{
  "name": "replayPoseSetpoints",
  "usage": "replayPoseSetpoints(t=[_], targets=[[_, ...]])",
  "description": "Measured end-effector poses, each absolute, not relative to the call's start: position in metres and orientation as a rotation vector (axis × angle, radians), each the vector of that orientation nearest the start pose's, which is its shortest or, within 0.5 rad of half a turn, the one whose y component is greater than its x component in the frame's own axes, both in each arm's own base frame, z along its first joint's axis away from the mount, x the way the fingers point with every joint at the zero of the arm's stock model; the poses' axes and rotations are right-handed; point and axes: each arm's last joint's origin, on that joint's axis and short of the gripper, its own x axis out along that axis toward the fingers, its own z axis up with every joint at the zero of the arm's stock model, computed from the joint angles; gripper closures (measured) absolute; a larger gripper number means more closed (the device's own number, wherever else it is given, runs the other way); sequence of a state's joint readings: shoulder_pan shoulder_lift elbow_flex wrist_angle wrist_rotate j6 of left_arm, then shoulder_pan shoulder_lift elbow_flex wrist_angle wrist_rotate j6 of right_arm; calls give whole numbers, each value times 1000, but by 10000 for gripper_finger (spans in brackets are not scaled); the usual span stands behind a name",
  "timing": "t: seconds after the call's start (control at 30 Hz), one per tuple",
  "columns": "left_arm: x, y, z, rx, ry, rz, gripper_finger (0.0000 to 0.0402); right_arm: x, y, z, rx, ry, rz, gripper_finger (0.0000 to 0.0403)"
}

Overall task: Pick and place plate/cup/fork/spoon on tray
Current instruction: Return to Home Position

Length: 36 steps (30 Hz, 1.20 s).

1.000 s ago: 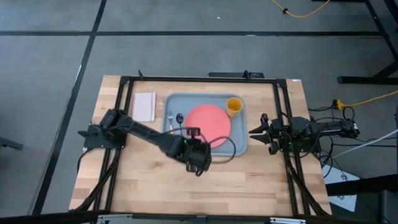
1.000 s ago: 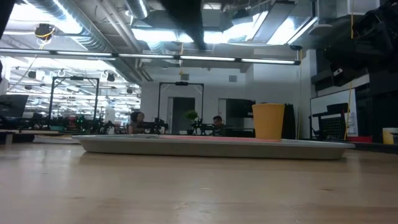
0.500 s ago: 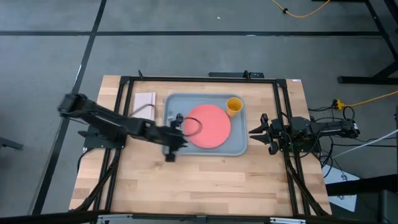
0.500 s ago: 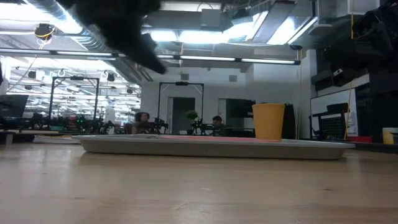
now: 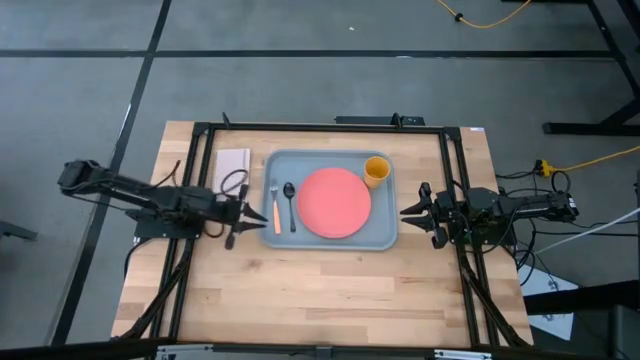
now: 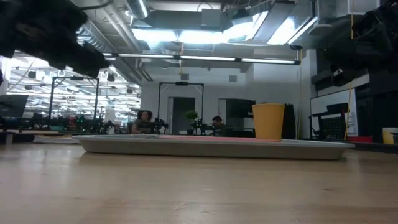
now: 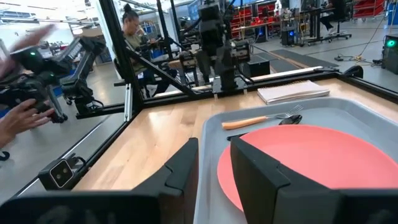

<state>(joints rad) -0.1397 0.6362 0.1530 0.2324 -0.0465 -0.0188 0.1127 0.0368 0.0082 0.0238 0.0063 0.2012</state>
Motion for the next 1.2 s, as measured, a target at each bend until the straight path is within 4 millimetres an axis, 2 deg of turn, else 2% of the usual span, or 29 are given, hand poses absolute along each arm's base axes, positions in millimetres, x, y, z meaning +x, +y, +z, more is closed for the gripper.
replayPoseSetpoints(t=[0.1, 0.23, 0.33, 0.57, 0.7, 0.87, 1.2], targets=[[136, -20, 170, 44, 154, -154, 333, 99, 11, 166, 201, 15, 105, 304], [129, -19, 162, 89, 126, -163, 333, 99, 11, 166, 201, 15, 105, 304], [124, -18, 154, 67, 133, -158, 333, 99, 11, 166, 201, 15, 106, 304], [115, -17, 158, -2, 109, -158, 333, 99, 11, 166, 201, 16, 105, 304], [108, -16, 150, -11, 187, -155, 333, 99, 11, 166, 201, 16, 106, 304], [106, -15, 153, -12, 158, -138, 333, 99, 11, 166, 201, 16, 105, 304], [96, -14, 167, 31, -20, -139, 333, 99, 11, 166, 201, 16, 105, 304]])
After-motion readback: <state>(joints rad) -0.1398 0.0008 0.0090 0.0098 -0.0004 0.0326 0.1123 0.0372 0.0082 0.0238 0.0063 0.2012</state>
